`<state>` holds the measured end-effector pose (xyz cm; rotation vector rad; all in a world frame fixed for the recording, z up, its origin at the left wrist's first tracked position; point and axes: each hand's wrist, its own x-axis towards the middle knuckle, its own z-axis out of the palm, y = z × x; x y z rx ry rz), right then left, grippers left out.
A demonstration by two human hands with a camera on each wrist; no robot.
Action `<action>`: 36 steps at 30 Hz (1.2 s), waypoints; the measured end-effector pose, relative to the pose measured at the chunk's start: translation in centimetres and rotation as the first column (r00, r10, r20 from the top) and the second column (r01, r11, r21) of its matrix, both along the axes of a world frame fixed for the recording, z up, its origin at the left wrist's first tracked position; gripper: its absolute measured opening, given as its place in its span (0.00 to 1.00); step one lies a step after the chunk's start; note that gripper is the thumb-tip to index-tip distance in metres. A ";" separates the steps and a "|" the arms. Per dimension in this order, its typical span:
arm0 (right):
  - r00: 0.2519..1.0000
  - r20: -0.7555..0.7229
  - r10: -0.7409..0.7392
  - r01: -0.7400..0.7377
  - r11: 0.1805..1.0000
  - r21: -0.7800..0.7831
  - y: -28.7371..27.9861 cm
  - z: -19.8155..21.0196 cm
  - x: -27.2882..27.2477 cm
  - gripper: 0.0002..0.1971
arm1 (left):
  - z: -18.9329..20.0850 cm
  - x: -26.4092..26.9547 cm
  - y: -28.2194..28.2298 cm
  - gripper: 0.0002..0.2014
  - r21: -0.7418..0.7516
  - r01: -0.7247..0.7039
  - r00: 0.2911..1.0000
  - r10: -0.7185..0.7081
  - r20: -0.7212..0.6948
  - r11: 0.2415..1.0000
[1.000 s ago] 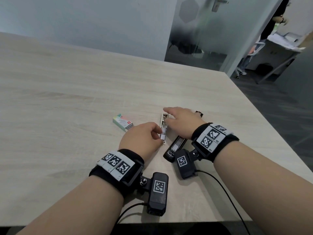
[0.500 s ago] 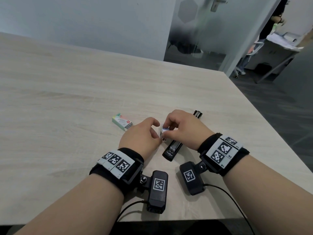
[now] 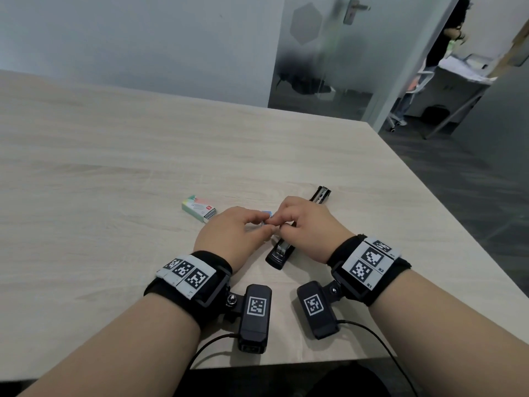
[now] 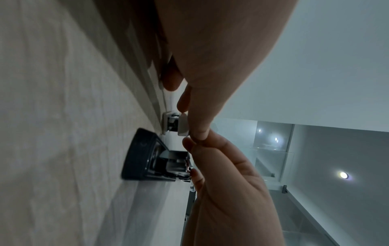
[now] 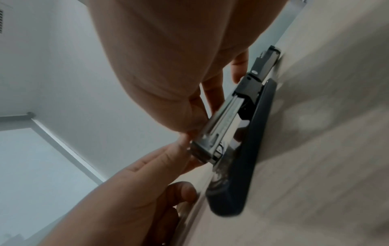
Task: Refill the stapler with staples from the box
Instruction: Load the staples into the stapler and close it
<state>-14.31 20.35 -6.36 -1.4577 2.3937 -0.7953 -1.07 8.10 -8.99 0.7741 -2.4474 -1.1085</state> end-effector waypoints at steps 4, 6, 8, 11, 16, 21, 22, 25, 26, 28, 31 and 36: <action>1.000 -0.015 0.008 -0.007 1.000 0.027 0.5 0.4 0.1 0.16 | 0.0 -0.2 0.0 0.14 -0.026 -0.013 1.000 0.013 -0.017 1.000; 0.999 -0.023 -0.030 0.030 1.000 0.010 0.8 0.5 -0.4 0.18 | 0.1 -0.2 0.0 0.13 -0.025 -0.034 0.998 0.033 -0.051 0.999; 0.987 0.030 -0.159 0.162 0.981 -0.106 1.3 0.2 -1.4 0.15 | 0.2 -0.2 0.0 0.12 -0.013 -0.066 0.994 0.065 -0.087 0.998; 0.894 0.215 -0.393 0.433 0.882 -0.187 2.2 0.0 -3.5 0.09 | -0.1 -0.1 0.2 0.07 0.046 -0.088 0.984 0.094 -0.152 0.995; 0.843 0.301 -0.447 0.492 0.866 -0.093 2.7 -1.1 -5.9 0.13 | -0.1 0.2 0.8 0.06 0.192 -0.038 0.962 0.087 -0.258 0.981; 0.939 0.149 -0.310 0.297 0.949 0.101 1.7 -0.5 -5.1 0.22 | -0.1 0.1 2.0 0.11 0.178 0.110 0.986 -0.084 -0.145 0.978; 0.941 0.129 -0.312 0.297 0.947 0.124 1.6 -0.4 -5.0 0.21 | -0.1 0.0 1.9 0.13 0.145 0.116 0.990 -0.104 -0.090 0.983; 0.938 0.088 -0.335 0.323 0.937 0.134 1.0 -0.3 -4.8 0.15 | 0.2 -0.1 2.0 0.14 0.058 0.125 0.992 -0.126 0.020 0.990; 0.937 0.083 -0.341 0.330 0.937 0.118 0.9 -0.4 -4.8 0.13 | 0.4 -0.1 2.2 0.13 0.034 0.128 0.991 -0.130 0.040 0.991; 0.930 0.123 -0.347 0.345 0.938 0.034 0.7 -0.7 -4.7 0.08 | 0.6 0.0 2.4 0.13 -0.002 0.127 0.990 -0.127 0.063 0.992; 0.920 0.219 -0.326 0.371 0.904 -0.211 0.5 -0.6 -4.2 0.05 | 0.7 0.0 2.6 0.13 -0.020 0.121 0.991 -0.119 0.067 0.992; 0.966 0.126 -0.226 0.259 0.840 -0.477 0.8 0.0 -2.2 0.12 | 0.7 0.1 2.7 0.13 -0.032 0.102 0.993 -0.100 0.061 0.994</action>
